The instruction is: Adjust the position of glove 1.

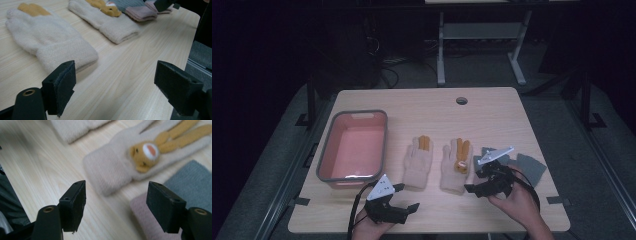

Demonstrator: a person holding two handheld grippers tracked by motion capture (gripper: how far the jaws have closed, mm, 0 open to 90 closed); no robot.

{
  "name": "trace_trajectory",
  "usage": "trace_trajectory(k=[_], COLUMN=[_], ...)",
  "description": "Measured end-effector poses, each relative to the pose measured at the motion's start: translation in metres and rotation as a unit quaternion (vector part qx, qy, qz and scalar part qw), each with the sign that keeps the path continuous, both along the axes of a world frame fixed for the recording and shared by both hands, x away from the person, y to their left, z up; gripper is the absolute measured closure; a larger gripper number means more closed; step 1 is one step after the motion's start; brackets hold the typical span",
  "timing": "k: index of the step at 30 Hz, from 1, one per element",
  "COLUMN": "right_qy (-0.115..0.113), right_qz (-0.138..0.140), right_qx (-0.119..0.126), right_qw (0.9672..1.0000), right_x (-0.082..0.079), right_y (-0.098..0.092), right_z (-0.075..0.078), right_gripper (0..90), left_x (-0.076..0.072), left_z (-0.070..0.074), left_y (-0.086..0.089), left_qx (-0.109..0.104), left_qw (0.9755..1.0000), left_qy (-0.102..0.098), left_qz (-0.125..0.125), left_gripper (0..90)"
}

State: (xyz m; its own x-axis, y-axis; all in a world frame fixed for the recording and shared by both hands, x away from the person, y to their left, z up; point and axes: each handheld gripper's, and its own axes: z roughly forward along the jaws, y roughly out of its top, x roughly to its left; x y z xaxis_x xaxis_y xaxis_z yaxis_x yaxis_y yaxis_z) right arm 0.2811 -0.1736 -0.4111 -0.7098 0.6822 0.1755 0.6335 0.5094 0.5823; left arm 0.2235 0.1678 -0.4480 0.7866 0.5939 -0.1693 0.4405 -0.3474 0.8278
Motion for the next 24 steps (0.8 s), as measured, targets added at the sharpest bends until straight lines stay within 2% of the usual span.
trace_trajectory(k=[4,10,13,14,19,24], right_qy=[0.001,-0.005,-0.003,-0.005,0.0,0.014], right_qz=[0.008,0.022,0.026,0.029,0.031,0.028], right_qx=[-0.004,-0.022,-0.023,-0.031,-0.038,-0.061], right_qw=[1.0,0.9995,0.9994,0.9991,0.9988,0.9977], right_x=[0.011,0.025,0.03,0.036,0.048,0.067], right_y=[0.006,0.019,0.024,0.029,0.035,0.045], right_z=[0.007,0.016,0.018,0.019,0.019,0.009], right_gripper=[31.8,31.8,31.8,31.8,32.8,34.6], left_x=[0.001,0.001,0.001,0.002,0.002,0.002], left_z=[0.0,0.001,0.001,0.001,0.002,0.001], left_y=[0.001,0.001,0.003,0.003,0.004,0.003], left_qx=[0.003,-0.005,-0.006,-0.007,-0.008,-0.012], left_qw=[1.0,1.0,1.0,1.0,1.0,0.9999], left_qy=[-0.005,-0.003,-0.001,-0.002,-0.002,-0.001], left_qz=[-0.003,-0.001,0.001,0.002,0.003,0.004], left_gripper=[17.7,17.7,17.7,17.7,17.7,17.7])
